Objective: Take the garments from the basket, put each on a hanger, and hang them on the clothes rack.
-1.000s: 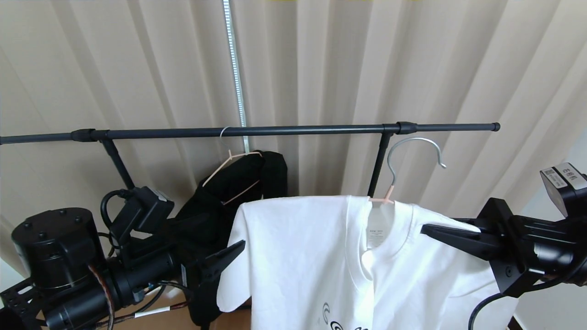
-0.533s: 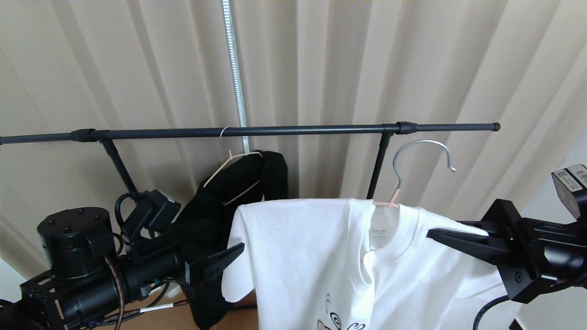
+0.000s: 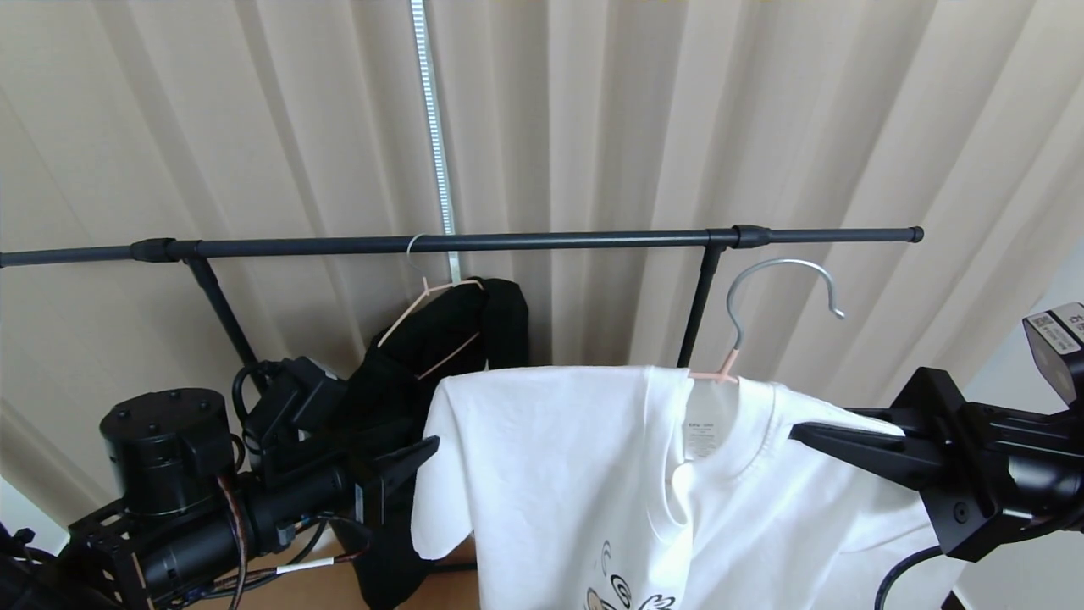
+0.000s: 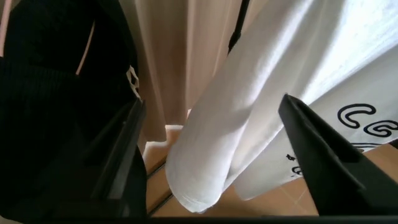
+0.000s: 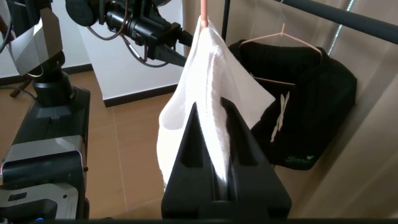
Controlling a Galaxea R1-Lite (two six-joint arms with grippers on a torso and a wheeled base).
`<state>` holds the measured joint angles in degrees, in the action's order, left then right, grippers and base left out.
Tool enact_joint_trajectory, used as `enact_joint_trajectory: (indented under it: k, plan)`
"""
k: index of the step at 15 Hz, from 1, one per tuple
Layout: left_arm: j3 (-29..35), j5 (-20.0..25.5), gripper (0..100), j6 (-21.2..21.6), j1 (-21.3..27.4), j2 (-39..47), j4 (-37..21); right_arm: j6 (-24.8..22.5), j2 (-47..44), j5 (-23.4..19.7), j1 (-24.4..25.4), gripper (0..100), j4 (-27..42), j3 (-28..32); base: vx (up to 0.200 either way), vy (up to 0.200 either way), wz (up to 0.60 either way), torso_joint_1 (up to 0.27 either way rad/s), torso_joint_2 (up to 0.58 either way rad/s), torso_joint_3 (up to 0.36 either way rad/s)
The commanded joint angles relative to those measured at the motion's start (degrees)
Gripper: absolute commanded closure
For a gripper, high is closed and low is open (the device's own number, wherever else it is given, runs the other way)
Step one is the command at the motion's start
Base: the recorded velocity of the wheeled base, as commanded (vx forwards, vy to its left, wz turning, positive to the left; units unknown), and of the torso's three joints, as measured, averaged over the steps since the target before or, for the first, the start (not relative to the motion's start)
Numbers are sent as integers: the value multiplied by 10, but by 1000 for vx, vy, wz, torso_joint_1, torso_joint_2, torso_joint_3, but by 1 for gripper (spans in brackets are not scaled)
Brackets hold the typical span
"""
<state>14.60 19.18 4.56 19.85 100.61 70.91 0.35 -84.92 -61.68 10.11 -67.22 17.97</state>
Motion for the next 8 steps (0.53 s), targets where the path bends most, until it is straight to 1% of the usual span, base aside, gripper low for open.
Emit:
enact_joint_trajectory:
  k: [1,4,8]
  plan:
    - [-4,0,100,0,0,2,0,0,-1,0,0,100,0,0,0,0,0,0,0,0]
    - [-8,-1,100,0,-6,1,0,0,-2,0,-1,100,0,2,0,0,0,0,0,0]
    - [-12,-2,100,-10,-11,-5,0,0,-2,0,-1,100,0,3,0,0,0,0,0,0]
